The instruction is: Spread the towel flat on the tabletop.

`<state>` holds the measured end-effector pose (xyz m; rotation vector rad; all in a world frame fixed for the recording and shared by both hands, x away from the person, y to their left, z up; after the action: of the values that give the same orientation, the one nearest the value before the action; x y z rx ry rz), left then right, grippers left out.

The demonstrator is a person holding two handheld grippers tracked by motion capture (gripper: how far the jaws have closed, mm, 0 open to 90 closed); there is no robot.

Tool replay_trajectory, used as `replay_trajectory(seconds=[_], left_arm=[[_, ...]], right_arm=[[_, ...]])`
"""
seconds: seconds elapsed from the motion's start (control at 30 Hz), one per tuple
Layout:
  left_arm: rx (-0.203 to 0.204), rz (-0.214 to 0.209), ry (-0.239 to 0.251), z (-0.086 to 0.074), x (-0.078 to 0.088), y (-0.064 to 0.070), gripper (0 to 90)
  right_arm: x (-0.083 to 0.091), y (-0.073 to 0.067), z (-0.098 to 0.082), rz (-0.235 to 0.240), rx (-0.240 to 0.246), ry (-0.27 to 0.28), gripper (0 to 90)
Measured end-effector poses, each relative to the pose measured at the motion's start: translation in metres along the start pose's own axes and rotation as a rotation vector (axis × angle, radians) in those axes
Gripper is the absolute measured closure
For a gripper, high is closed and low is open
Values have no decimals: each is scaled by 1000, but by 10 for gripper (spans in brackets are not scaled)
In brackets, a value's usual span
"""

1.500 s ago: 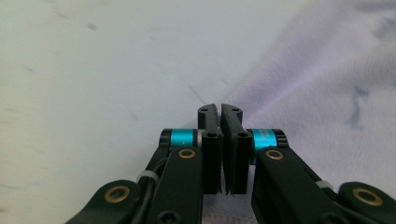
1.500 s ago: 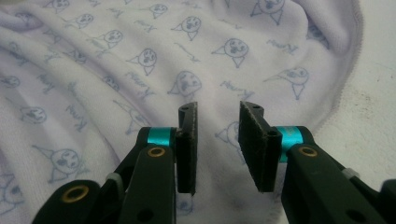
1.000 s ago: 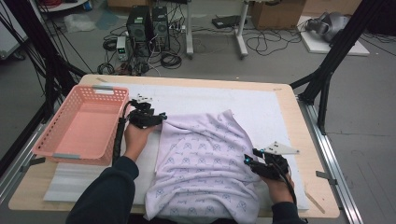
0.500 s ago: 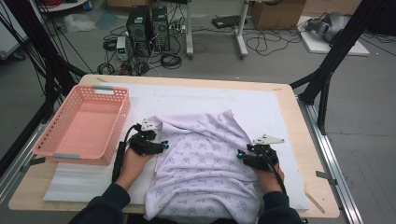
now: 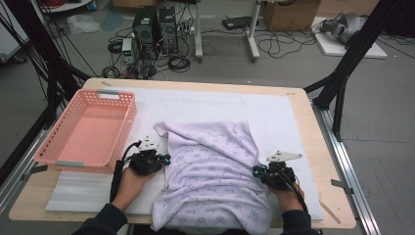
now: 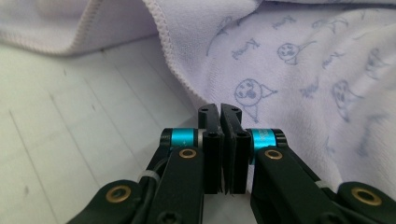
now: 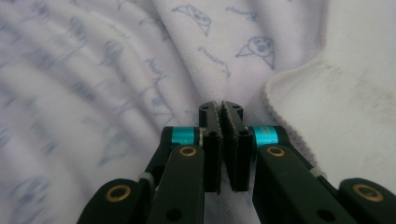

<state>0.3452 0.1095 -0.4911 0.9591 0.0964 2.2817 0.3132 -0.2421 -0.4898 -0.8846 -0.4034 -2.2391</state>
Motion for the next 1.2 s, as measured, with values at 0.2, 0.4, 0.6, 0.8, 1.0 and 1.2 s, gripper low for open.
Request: replay_trajectory(seconds=[0.2, 0.4, 0.6, 0.8, 1.0, 1.2], left_arm=[[18, -32, 18, -9, 16, 8, 866], [29, -30, 79, -1, 18, 1, 582], [41, -12, 122, 2, 14, -2, 448], [-54, 57, 39, -3, -3, 6, 512], [-114, 56, 19, -7, -3, 16, 852], [-65, -26, -9, -13, 10, 17, 860]], right_arm=[[19, -25, -11, 59, 15, -7, 847], [25, -18, 3, -34, 23, 102, 579], [15, -18, 7, -66, 48, 119, 529], [-6, -19, 5, -47, 52, 50, 603], [-5, -20, 4, -23, 39, 41, 819], [6, -32, -3, 82, 43, 22, 821]])
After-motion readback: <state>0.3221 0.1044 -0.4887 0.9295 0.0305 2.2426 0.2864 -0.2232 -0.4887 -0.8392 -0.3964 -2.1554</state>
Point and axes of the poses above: each handheld gripper's, and its own axes: x roughly backward along the jaws, z roughly out of its top, y roughly to its right, the point moved 7 cm from there along -x, roughly forward along the jaws, and after that the axes turned 10 degrees about x, right-handed, at the moved point
